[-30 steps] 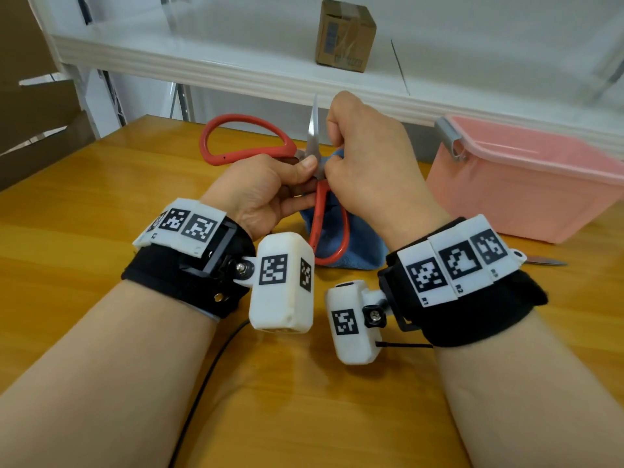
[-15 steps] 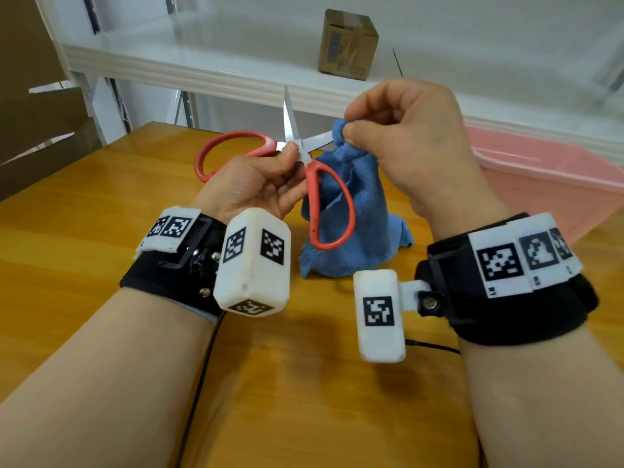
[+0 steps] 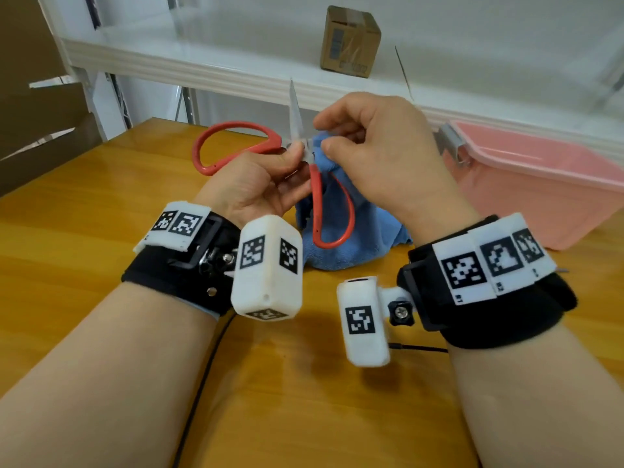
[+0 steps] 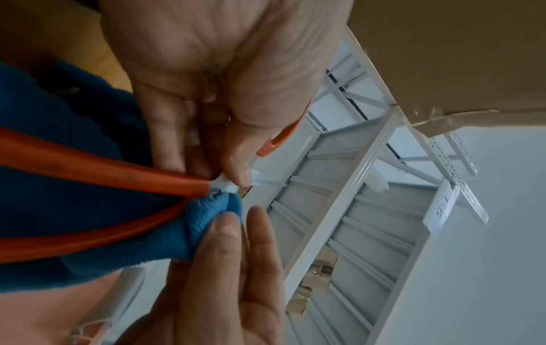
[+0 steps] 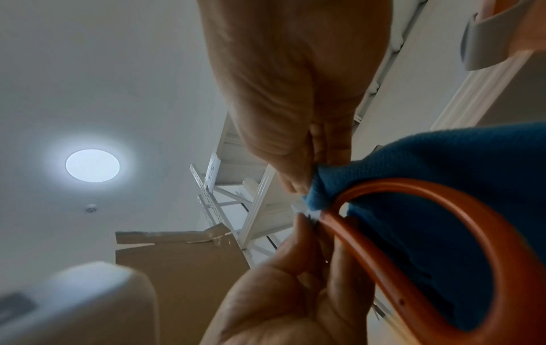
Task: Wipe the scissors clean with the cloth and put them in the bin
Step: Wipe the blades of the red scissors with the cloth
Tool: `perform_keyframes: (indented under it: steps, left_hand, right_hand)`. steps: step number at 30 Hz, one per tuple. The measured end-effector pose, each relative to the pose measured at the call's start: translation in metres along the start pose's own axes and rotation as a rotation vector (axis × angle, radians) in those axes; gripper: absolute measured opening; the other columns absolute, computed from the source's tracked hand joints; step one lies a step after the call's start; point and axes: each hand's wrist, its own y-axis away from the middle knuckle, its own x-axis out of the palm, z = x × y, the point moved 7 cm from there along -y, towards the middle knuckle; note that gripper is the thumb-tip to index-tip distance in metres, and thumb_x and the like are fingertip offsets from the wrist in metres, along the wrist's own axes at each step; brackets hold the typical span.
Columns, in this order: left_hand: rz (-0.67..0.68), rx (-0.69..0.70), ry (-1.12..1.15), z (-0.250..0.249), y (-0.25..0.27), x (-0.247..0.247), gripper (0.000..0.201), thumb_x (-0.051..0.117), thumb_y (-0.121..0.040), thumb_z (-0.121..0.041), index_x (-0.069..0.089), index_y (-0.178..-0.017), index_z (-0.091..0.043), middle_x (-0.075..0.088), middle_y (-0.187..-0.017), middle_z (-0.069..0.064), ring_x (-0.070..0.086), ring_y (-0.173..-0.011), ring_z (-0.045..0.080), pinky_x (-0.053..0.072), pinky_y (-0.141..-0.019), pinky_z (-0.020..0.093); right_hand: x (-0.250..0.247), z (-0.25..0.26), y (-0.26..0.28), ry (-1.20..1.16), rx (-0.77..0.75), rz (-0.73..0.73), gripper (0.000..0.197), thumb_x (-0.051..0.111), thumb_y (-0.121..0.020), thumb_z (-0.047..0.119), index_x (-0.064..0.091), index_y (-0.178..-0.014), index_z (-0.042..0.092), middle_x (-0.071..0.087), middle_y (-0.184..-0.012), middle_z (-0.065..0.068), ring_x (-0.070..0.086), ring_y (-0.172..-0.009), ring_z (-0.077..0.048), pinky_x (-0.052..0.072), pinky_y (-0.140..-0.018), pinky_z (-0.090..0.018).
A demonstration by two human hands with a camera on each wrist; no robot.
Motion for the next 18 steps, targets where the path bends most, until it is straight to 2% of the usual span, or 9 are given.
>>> perform_keyframes:
  steps: [2, 6, 10, 14, 18]
  left_hand:
    - [0.024, 0.024, -0.073, 0.001, 0.0, 0.003, 0.01, 0.058, -0.092, -0.006, 0.065, -0.097, -0.002, 0.07, -0.091, 0.009, 0.068, -0.091, 0.018, 0.058, -0.083, 0.032]
    - [0.024, 0.046, -0.181, 0.004, 0.0, 0.006, 0.013, 0.054, -0.094, -0.004, 0.066, -0.094, -0.001, 0.072, -0.081, 0.006, 0.07, -0.078, 0.015, 0.06, -0.072, 0.027]
    - [0.003, 0.046, -0.207, 0.007, -0.002, 0.004, 0.014, 0.054, -0.094, -0.003, 0.067, -0.09, -0.001, 0.071, -0.078, 0.005, 0.069, -0.074, 0.014, 0.06, -0.071, 0.027]
    - [0.003, 0.04, -0.21, 0.009, -0.002, 0.004, 0.012, 0.056, -0.093, -0.003, 0.067, -0.093, 0.0, 0.071, -0.083, 0.007, 0.069, -0.078, 0.016, 0.06, -0.072, 0.028]
    - [-0.007, 0.035, -0.213, 0.01, -0.001, 0.004, 0.012, 0.056, -0.093, -0.003, 0.067, -0.091, 0.0, 0.07, -0.079, 0.006, 0.069, -0.074, 0.016, 0.06, -0.068, 0.027]
  right_hand:
    - [0.005, 0.001, 0.001, 0.02, -0.009, 0.016, 0.021, 0.065, -0.085, 0.012, 0.067, -0.097, 0.029, 0.068, -0.087, 0.013, 0.064, -0.084, 0.0, 0.054, -0.076, -0.018]
    - [0.014, -0.001, 0.005, 0.06, -0.031, 0.01, 0.019, 0.064, -0.081, 0.007, 0.061, -0.089, 0.024, 0.062, -0.077, 0.013, 0.059, -0.075, -0.002, 0.048, -0.065, -0.016]
    - [0.019, -0.002, 0.008, 0.105, -0.035, 0.013, 0.021, 0.059, -0.081, 0.002, 0.05, -0.088, 0.02, 0.055, -0.078, 0.008, 0.054, -0.074, -0.009, 0.043, -0.064, -0.022]
    - [0.017, -0.001, 0.008, 0.118, -0.019, 0.014, 0.022, 0.058, -0.081, 0.001, 0.045, -0.087, 0.018, 0.053, -0.079, 0.005, 0.052, -0.077, -0.015, 0.045, -0.068, -0.03]
    - [0.018, -0.002, 0.009, 0.135, 0.004, 0.014, 0.024, 0.058, -0.081, 0.001, 0.043, -0.088, 0.019, 0.052, -0.081, 0.005, 0.053, -0.078, -0.016, 0.046, -0.068, -0.031]
